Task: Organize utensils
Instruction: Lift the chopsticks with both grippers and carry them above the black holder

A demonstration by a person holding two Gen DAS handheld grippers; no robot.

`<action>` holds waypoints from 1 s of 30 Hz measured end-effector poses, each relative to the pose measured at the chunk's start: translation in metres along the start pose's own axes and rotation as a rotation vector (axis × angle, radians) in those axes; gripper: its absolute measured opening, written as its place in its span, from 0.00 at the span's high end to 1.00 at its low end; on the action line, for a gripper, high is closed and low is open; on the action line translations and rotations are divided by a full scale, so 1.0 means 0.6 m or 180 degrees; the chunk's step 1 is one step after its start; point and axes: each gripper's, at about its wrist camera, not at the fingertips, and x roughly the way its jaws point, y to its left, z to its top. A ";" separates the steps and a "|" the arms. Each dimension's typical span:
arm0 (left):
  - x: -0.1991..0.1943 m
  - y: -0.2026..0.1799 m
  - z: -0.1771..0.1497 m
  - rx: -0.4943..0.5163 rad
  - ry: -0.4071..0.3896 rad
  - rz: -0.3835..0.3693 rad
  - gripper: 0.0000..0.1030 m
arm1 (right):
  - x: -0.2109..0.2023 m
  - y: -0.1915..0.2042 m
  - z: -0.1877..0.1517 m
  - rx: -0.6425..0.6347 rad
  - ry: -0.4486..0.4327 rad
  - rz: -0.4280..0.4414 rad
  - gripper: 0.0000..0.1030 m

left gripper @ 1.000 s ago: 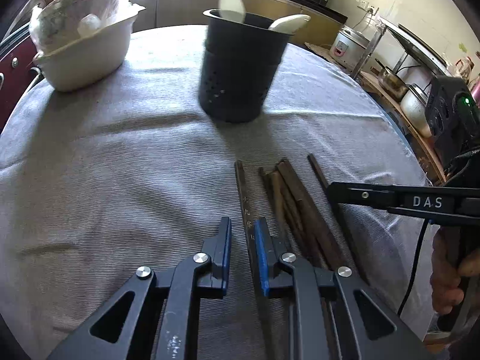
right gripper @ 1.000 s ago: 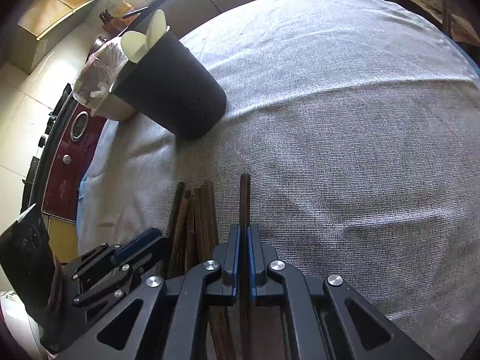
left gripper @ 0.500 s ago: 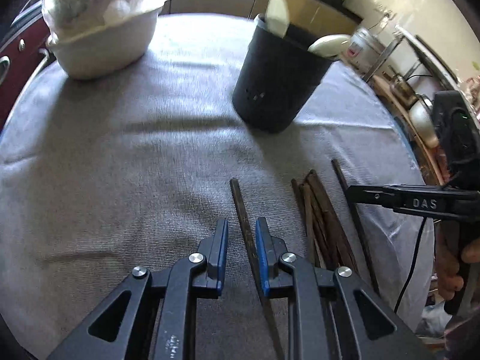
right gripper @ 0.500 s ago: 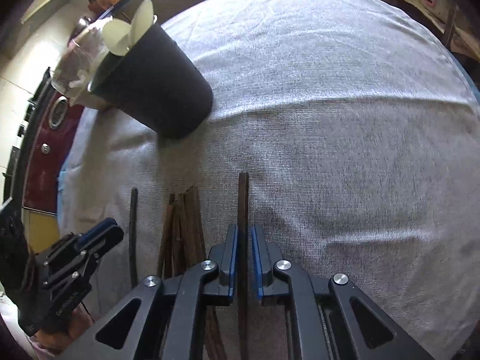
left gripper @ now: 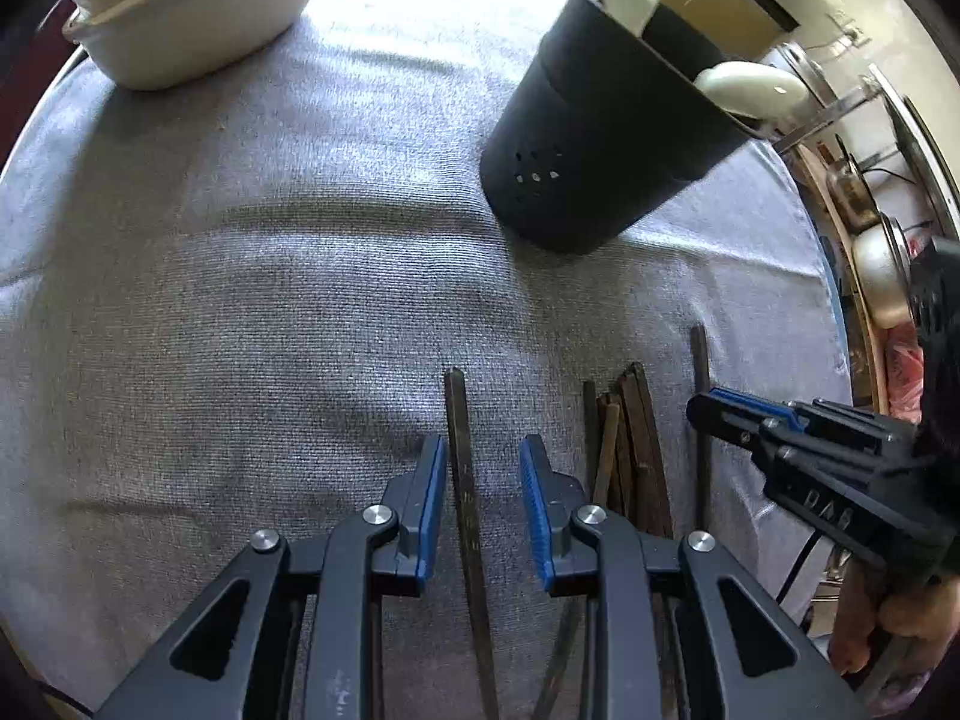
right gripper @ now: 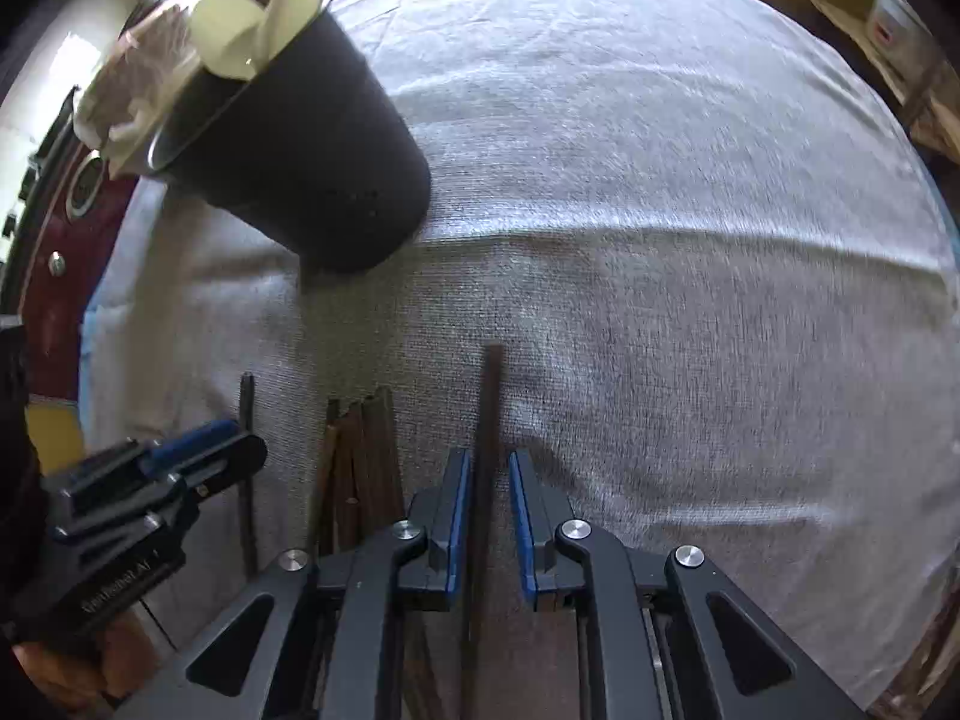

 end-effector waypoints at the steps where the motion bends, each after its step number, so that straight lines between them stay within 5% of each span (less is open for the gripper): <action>1: 0.000 0.001 0.003 -0.0002 0.0016 -0.0001 0.75 | 0.001 0.010 0.003 -0.0078 0.0025 -0.0086 0.87; 5: 0.005 0.001 0.018 0.0034 0.0050 0.0038 0.77 | 0.007 0.041 0.010 -0.0224 0.0064 -0.0266 0.89; 8: 0.013 -0.005 0.031 0.0063 0.0010 0.0118 0.92 | 0.007 0.042 0.011 -0.0183 0.0030 -0.0199 0.92; 18: -0.005 0.018 -0.017 0.0052 -0.0347 0.0009 0.94 | -0.025 0.018 -0.028 0.0083 -0.0361 0.0129 0.94; 30: -0.182 0.001 -0.104 0.0232 -0.1215 -0.0241 0.95 | -0.148 -0.005 -0.115 -0.0082 -0.0967 0.0381 0.94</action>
